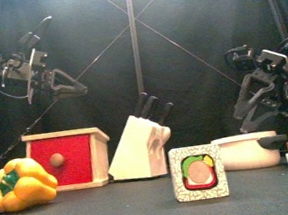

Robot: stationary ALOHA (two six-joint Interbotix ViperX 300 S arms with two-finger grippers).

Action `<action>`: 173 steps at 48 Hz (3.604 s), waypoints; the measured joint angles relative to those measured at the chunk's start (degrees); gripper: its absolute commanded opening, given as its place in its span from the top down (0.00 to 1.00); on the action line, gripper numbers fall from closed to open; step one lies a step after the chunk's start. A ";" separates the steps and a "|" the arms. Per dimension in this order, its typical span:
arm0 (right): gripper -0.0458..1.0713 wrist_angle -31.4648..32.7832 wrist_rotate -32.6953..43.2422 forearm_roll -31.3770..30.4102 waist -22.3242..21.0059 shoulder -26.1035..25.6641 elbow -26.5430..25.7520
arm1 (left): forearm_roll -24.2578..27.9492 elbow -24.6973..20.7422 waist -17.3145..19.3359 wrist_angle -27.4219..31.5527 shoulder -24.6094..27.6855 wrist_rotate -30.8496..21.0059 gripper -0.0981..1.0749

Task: Grab sushi piece from table

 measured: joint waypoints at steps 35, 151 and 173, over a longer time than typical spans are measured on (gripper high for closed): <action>0.11 2.72 -0.70 -2.81 9.84 2.46 -5.36 | 0.09 0.09 0.00 0.00 0.00 0.00 0.73; 0.47 29.88 -0.79 -10.55 35.95 39.02 -44.56 | 0.09 0.09 -0.26 0.00 -0.44 0.00 0.73; 0.47 30.59 -0.79 -10.55 35.86 39.11 -44.74 | 0.09 0.18 -0.26 0.00 -0.88 0.00 0.73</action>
